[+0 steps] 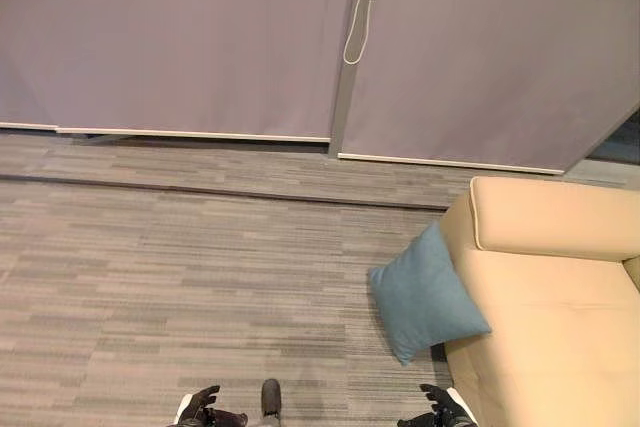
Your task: Pick up all the scattered cushions and arrange them neatly on the sofa.
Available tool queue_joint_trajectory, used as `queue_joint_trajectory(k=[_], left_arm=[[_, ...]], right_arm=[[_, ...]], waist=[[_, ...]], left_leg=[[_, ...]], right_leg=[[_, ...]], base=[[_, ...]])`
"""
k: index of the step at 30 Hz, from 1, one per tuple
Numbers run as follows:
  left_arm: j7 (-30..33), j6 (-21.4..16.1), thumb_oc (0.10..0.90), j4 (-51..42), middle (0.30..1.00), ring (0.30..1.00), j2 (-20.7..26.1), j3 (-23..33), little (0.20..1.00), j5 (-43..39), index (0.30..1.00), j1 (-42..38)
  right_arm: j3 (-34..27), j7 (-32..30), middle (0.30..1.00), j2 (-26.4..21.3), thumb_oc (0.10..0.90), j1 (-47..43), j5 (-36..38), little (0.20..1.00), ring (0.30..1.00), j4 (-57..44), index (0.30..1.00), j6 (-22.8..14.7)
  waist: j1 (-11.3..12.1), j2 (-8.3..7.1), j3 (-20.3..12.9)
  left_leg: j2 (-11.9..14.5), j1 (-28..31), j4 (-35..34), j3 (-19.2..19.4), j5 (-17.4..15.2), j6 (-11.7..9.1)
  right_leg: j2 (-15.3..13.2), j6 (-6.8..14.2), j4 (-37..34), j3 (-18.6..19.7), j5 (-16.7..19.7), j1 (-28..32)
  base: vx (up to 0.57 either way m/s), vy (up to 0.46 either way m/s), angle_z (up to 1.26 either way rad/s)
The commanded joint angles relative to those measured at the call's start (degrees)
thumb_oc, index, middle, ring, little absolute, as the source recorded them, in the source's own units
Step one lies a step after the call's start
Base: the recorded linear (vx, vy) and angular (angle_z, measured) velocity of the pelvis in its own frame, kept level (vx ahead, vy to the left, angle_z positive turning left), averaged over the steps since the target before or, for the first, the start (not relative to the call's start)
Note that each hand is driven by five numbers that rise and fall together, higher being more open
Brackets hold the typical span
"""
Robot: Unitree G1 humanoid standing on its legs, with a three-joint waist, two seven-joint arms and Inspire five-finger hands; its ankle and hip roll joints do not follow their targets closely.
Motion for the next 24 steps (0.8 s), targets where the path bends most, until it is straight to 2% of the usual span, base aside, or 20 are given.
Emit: queue_joint_trajectory(k=[1, 3, 5, 8, 9, 10, 11, 12, 13, 15, 19, 20, 21, 22, 24], left_arm=[[1.25, -0.61, 0.8, -2.32, 0.9, 0.9, 3.02, -0.42, 0.9, 0.21, 0.9, 0.7], [1.42, -0.6, 0.8, -2.44, 0.9, 0.9, 3.17, -0.32, 0.9, -0.58, 0.9, 0.34], [1.27, -0.37, 0.8, -2.16, 0.9, 0.9, 3.29, -0.25, 0.9, -1.02, 0.9, 0.0], [1.17, -0.32, 0.8, -1.44, 0.9, 0.9, 3.2, -0.16, 0.9, -0.62, 0.9, -0.33], [1.22, -0.31, 0.8, -1.13, 0.9, 0.9, 3.17, 0.1, 0.9, -0.47, 0.9, -0.31], [1.25, -0.33, 0.8, -0.94, 0.9, 0.9, 3.26, 0.34, 0.9, -0.46, 0.9, -0.49], [1.2, -0.44, 0.8, -0.53, 0.9, 0.9, 3.1, 0.56, 0.9, 0.11, 0.9, -0.1], [1.06, -0.45, 0.8, -0.61, 0.9, 0.9, 3.01, 0.32, 0.9, 0.67, 0.9, -0.1], [0.95, -0.6, 0.8, -0.69, 0.9, 0.9, 2.75, 0.1, 0.9, 1.04, 0.9, 0.05], [0.64, -0.6, 0.8, -0.52, 0.9, 0.9, 2.22, -0.83, 0.9, 1.76, 0.9, 0.01], [0.33, -0.66, 0.8, -1.05, 0.9, 0.9, 1.76, -1.99, 0.9, 2.15, 0.9, -0.43], [0.33, -0.66, 0.8, -1.05, 0.9, 0.9, 1.76, -1.99, 0.9, 2.15, 0.9, -0.43], [0.25, -0.8, 0.8, -1.2, 0.9, 0.9, 1.54, -2.34, 0.9, 1.94, 0.9, -0.51], [0.23, -0.82, 0.8, -1.18, 0.9, 0.9, 1.12, -2.77, 0.9, 1.53, 0.9, -0.72], [0.21, -0.67, 0.8, -0.84, 0.9, 0.9, 0.85, -3.05, 0.9, 1.44, 0.9, -0.84]], right_arm=[[-0.17, -1.6, 0.9, -1.87, 0.8, -4.61, -0.76, 0.9, 0.9, -3.07, 0.9, -1.55], [-0.08, -1.44, 0.9, -2.01, 0.8, -5.1, -0.84, 0.9, 0.9, -3.5, 0.9, -1.34], [0.11, -1.46, 0.9, -2.13, 0.8, -5.68, -1.1, 0.9, 0.9, -3.24, 0.9, -1.17], [0.18, -1.39, 0.9, -2.62, 0.8, -6.31, -1.68, 0.9, 0.9, -2.81, 0.9, -0.83], [0.31, -1.29, 0.9, -2.73, 0.8, -6.5, -2.03, 0.9, 0.9, -2.68, 0.9, -0.75], [0.5, -1.34, 0.9, -2.84, 0.8, -6.86, -2.32, 0.9, 0.9, -2.76, 0.9, -0.74], [1.13, -1.24, 0.9, -3.16, 0.8, -6.59, -2.98, 0.9, 0.9, -2.82, 0.9, -0.68], [0.88, -1.09, 0.9, -3.35, 0.8, -6.16, -2.79, 0.9, 0.9, -3.1, 0.9, -0.77], [0.8, -1.16, 0.9, -3.54, 0.8, -5.77, -2.8, 0.9, 0.9, -3.06, 0.9, -0.82], [-0.08, -1.42, 0.9, -3.9, 0.8, -5.08, -1.95, 0.9, 0.9, -2.76, 0.9, -0.9], [-0.43, -1.88, 0.9, -4.59, 0.8, -4.84, -1.68, 0.9, 0.9, -2.29, 0.9, -1.01], [-0.43, -1.88, 0.9, -4.59, 0.8, -4.84, -1.68, 0.9, 0.9, -2.3, 0.9, -1.01], [-0.27, -1.79, 0.9, -4.66, 0.8, -4.88, -1.51, 0.9, 0.9, -1.83, 0.9, -0.92], [-0.37, -1.73, 0.9, -4.77, 0.8, -5.0, -1.17, 0.9, 0.9, -1.5, 0.9, -0.84], [-0.39, -1.84, 0.9, -4.71, 0.8, -5.14, -1.08, 0.9, 0.9, -0.87, 0.9, -0.81]], waist=[[0.95, -1.16, 1.16], [0.85, -0.78, 1.39], [0.77, -0.45, 1.45], [0.32, -0.38, 1.88], [0.47, -0.19, 1.92], [0.61, -0.58, 2.26], [0.71, -0.28, 1.62], [0.07, -1.02, 1.11], [-0.18, -1.15, 0.48], [-1.28, -1.16, -0.57], [-1.48, -1.75, -0.59], [-1.45, -1.74, -0.58], [-1.13, -1.72, -0.49], [-0.61, -2.22, -0.32], [-0.26, -3.21, -0.58]], left_leg=[[1.89, 1.27, 3.9, 1.81, -8.48, -3.53], [2.14, 3.43, 3.31, 2.98, -9.72, -3.2], [2.39, 5.15, 3.19, 3.79, -11.07, -3.05], [1.93, 7.04, 4.35, 4.63, -13.15, -3.08], [2.08, 8.36, 4.5, 4.49, -14.69, -3.38], [1.96, 8.29, 4.92, 5.57, -14.13, -3.45], [1.89, 10.4, 4.53, 6.2, -15.97, -3.69], [1.16, 10.23, 4.55, 6.6, -15.24, -3.58], [1.01, 10.52, 4.68, 6.58, -15.68, -3.75], [1.86, 10.26, 8.29, 7.15, -16.9, -5.4], [4.73, 7.86, 19.93, 8.22, -13.99, -8.3], [4.77, 7.84, 20.02, 8.23, -14.04, -8.32], [5.08, 7.07, 21.67, 7.37, -12.76, -8.69], [4.36, 4.6, 22.75, 5.0, -13.02, -8.27], [3.89, 2.25, 20.24, 3.81, -14.95, -7.3]], right_leg=[[0.43, 1.82, 0.96, -4.36, 14.21, -5.77], [-2.17, 1.81, 2.33, -8.73, 15.2, -8.42], [-4.14, 0.54, -0.59, -13.11, 13.94, -9.96], [-4.69, -0.29, -6.64, -17.45, 13.75, -11.88], [-4.82, 0.5, -8.39, -19.29, 13.51, -12.03], [-5.74, 0.23, -10.22, -22.83, 15.18, -12.53], [-4.95, 0.65, -11.31, -24.11, 14.05, -10.73], [-4.55, -0.4, -12.89, -23.1, 14.91, -10.46], [-4.08, -0.57, -13.86, -22.18, 15.15, -9.81], [-2.92, -1.4, -16.53, -21.46, 14.77, -7.73], [-1.17, -3.12, -19.16, -20.11, 13.9, -3.95], [-1.14, -3.14, -19.18, -20.1, 13.9, -3.93], [-0.34, -3.74, -19.57, -19.0, 13.26, -3.23], [-0.15, -3.94, -20.25, -17.32, 12.82, -2.41], [-0.55, -3.36, -20.92, -15.5, 12.46, -1.54]], base=[[0.17, 0.123, -0.2], [0.22, 0.107, -0.28], [0.23, 0.05, -0.5], [0.24, 0.036, -0.65], [0.21, -0.005, -0.69], [0.35, -0.034, -0.65], [0.22, -0.08, -0.5], [0.31, -0.086, -0.43], [0.22, -0.154, -0.29], [0.24, -0.157, -0.17], [0.13, -0.099, -0.12], [0.1, -0.044, -0.46], [0.11, -0.021, -0.62], [0.16, -0.011, -0.48], [0.17, 0.025, -0.46]])
